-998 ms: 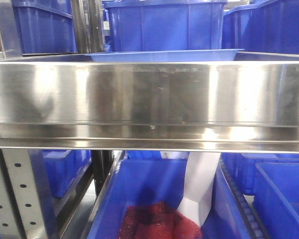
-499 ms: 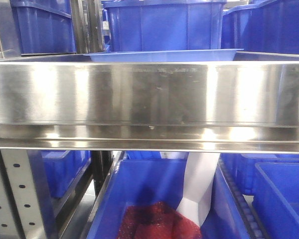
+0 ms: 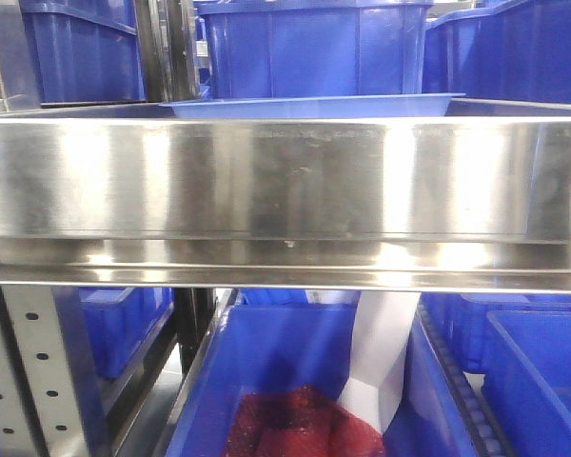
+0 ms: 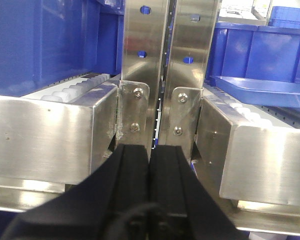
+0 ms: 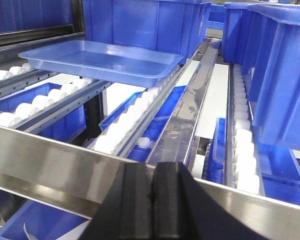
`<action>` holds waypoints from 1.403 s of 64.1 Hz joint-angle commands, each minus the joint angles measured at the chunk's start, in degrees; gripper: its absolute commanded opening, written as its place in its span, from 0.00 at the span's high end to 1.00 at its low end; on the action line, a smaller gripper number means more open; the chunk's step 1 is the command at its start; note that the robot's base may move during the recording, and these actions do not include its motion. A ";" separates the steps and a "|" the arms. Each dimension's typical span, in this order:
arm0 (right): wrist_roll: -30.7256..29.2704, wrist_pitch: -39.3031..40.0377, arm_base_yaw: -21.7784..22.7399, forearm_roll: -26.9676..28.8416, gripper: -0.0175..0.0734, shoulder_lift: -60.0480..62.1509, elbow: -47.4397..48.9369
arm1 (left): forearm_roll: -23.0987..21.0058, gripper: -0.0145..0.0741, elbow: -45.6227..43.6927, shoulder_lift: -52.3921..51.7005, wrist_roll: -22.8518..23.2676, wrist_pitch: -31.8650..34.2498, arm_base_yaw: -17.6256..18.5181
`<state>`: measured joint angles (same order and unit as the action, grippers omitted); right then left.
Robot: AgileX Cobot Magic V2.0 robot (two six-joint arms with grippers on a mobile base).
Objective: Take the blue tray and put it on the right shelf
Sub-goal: 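Withdraw both grippers from the tray on the shelf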
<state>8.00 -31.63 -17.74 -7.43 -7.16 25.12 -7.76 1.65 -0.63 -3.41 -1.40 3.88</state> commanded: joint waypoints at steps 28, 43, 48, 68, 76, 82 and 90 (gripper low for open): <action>-12.02 20.49 19.42 12.74 0.75 1.87 -10.41 | -0.43 0.89 1.70 -0.87 -0.35 5.06 -0.08; -13.26 30.77 25.31 15.23 0.75 8.14 -23.21 | -0.43 0.89 1.70 -0.87 -0.35 5.06 -0.08; -13.05 32.80 25.31 15.23 0.75 8.93 -25.48 | -0.43 0.89 1.70 -0.77 -0.35 5.06 -0.08; -13.05 32.41 25.31 15.23 0.75 8.93 -25.47 | -0.43 0.89 1.70 -0.77 -0.35 5.06 -0.08; -13.05 32.41 25.31 15.23 0.75 8.93 -25.47 | -0.43 0.89 1.70 -0.77 -0.35 5.06 -0.08; -13.05 32.41 25.31 15.23 0.75 8.93 -25.47 | -0.43 0.89 1.70 -0.77 -0.35 5.06 -0.08; -13.05 32.41 25.31 15.23 0.75 8.93 -25.47 | -0.43 0.89 1.70 -0.77 -0.35 5.06 -0.08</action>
<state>-4.44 -4.66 7.36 7.52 0.59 -1.65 -7.76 1.65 -0.63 -3.50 -1.40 3.88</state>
